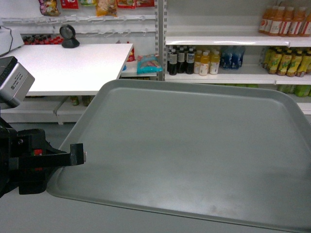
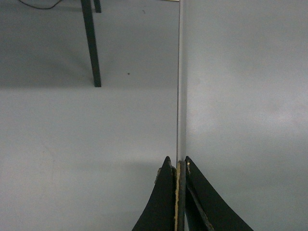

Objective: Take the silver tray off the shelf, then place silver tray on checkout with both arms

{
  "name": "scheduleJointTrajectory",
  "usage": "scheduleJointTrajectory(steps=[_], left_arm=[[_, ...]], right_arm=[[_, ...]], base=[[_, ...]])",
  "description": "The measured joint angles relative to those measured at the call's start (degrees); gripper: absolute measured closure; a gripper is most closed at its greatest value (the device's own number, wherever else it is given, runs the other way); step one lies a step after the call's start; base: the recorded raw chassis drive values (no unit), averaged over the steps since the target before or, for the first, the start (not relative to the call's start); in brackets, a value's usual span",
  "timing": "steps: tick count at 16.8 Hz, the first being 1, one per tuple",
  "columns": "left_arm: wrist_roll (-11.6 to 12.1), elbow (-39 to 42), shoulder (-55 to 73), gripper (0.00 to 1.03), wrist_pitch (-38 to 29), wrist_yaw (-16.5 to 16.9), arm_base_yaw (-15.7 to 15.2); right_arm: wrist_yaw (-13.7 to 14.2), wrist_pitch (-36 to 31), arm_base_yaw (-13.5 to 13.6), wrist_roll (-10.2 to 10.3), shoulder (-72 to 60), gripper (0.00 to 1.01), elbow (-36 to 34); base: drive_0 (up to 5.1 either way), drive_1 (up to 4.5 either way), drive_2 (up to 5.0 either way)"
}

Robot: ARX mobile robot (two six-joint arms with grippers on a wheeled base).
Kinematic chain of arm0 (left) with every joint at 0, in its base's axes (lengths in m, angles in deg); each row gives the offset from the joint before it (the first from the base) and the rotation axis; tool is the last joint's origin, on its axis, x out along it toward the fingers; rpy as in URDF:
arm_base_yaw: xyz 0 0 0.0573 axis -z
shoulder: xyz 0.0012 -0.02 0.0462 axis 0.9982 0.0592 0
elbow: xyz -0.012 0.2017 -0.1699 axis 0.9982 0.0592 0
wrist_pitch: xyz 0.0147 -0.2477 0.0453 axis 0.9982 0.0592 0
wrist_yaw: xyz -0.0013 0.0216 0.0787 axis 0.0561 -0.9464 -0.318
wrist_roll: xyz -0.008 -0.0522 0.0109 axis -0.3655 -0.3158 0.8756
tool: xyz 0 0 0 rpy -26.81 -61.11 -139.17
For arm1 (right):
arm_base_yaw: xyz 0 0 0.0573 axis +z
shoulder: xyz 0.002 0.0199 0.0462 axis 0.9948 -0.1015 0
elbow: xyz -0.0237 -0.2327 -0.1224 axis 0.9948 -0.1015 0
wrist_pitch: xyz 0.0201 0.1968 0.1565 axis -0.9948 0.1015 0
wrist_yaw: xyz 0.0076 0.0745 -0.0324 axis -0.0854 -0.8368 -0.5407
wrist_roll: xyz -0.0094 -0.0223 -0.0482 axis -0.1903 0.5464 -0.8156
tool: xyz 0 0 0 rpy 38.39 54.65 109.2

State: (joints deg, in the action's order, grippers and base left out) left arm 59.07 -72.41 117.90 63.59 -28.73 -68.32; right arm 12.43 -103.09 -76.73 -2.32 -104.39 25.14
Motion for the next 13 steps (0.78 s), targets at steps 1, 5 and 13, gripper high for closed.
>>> scheduleJointTrajectory(steps=[1,5,13], left_arm=[[0.0,0.0,0.0,1.01,0.1,0.0,0.0],[0.0,0.0,0.0,1.01,0.0,0.0,0.0],[0.0,0.0,0.0,1.01,0.0,0.0,0.0]], right_arm=[[0.0,-0.1,0.0,0.0,0.0,0.99,0.0],[0.0,-0.2,0.0,0.0,0.0,0.99,0.0],[0.0,-0.1,0.0,0.0,0.0,0.99,0.0]], base=[[-4.8,2.56,2.6],[-4.9,2.49,2.5],[-4.9,2.47,2.5]])
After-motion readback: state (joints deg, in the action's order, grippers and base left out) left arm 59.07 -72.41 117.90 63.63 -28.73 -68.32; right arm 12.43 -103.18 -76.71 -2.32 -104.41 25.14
